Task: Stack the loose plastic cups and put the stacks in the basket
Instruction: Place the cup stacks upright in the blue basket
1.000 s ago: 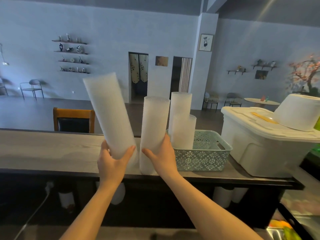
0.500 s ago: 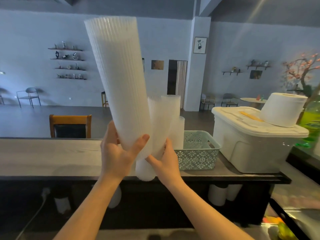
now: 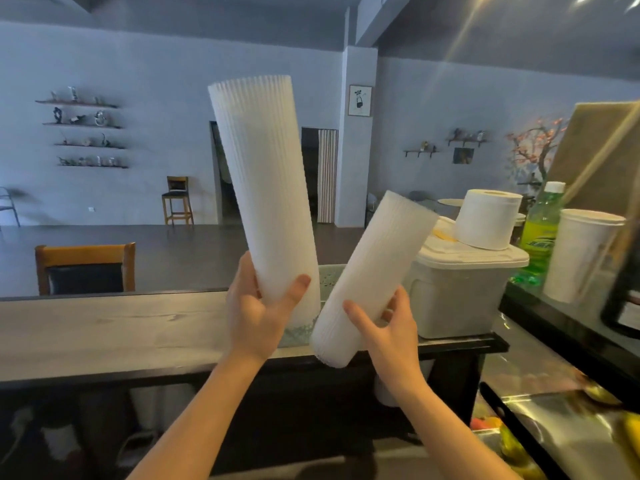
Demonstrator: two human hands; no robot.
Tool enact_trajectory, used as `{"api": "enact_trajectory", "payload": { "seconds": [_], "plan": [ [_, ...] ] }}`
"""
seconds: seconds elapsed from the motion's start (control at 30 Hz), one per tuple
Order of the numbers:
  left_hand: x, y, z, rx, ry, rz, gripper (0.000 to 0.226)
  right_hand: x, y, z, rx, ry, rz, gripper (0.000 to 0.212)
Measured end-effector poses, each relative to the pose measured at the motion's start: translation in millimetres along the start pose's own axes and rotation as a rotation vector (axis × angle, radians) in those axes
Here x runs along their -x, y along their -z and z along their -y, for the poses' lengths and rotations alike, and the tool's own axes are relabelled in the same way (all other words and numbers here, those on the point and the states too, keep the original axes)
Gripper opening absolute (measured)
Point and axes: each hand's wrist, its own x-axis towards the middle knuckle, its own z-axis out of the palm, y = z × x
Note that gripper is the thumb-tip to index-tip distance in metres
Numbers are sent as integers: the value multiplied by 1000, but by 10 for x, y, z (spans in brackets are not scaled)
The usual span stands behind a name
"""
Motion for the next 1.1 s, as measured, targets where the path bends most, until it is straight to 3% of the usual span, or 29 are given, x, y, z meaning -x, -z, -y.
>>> {"api": "enact_trajectory", "payload": {
  "seconds": [0.2, 0.63, 0.87, 1.1],
  "plan": [
    [79, -172, 157, -35, 109, 40, 70, -501, 195, 248, -11, 57, -76, 67],
    [13, -316, 306, -73, 172, 40, 71, -1235, -74, -22, 223, 98, 89, 69],
    [-26, -373, 389, -128, 171, 44, 74, -1253, -36, -413, 485, 1, 285, 87],
    [-26, -411, 459, -194, 162, 17, 73, -1101, -97, -550, 459, -67, 292, 74]
  ]
}}
